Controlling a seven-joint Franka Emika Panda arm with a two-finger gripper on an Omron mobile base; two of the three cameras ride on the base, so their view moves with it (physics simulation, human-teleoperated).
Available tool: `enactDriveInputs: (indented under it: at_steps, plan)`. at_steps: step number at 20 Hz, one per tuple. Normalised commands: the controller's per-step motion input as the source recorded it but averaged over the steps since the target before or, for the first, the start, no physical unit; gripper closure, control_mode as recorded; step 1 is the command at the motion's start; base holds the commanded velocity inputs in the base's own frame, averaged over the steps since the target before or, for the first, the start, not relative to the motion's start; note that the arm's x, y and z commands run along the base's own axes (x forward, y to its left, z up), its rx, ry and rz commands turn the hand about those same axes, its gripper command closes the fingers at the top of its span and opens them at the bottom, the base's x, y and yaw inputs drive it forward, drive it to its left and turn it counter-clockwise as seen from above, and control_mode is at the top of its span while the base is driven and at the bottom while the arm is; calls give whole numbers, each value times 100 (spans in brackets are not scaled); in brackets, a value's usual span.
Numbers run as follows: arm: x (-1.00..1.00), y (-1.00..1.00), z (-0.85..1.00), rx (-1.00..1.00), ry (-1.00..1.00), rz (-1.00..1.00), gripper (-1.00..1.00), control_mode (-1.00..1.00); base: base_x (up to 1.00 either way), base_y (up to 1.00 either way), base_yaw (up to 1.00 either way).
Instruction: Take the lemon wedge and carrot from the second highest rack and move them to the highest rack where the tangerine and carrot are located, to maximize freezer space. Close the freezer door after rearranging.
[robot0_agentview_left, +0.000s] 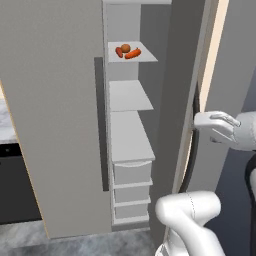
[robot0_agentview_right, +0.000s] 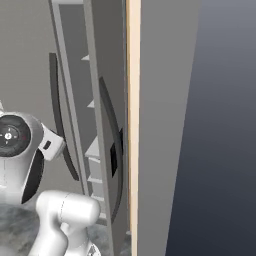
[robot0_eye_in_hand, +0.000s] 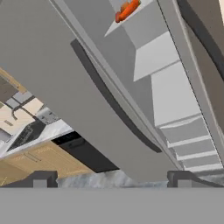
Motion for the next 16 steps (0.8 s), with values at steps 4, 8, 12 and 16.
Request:
enactDriveInputs:
  at_steps: [4, 8, 12, 16]
  plan:
    - [13, -29, 70, 4, -3, 2, -100, -100, 0, 0, 0]
    - [5, -34, 80, 0, -5, 0, -100, -100, 0, 0, 0]
    - [3, -60, 70, 1, -6, 5, -100, -100, 0, 0, 0]
    - [2, -70, 53, 8, -12, 13, -100, -100, 0, 0, 0]
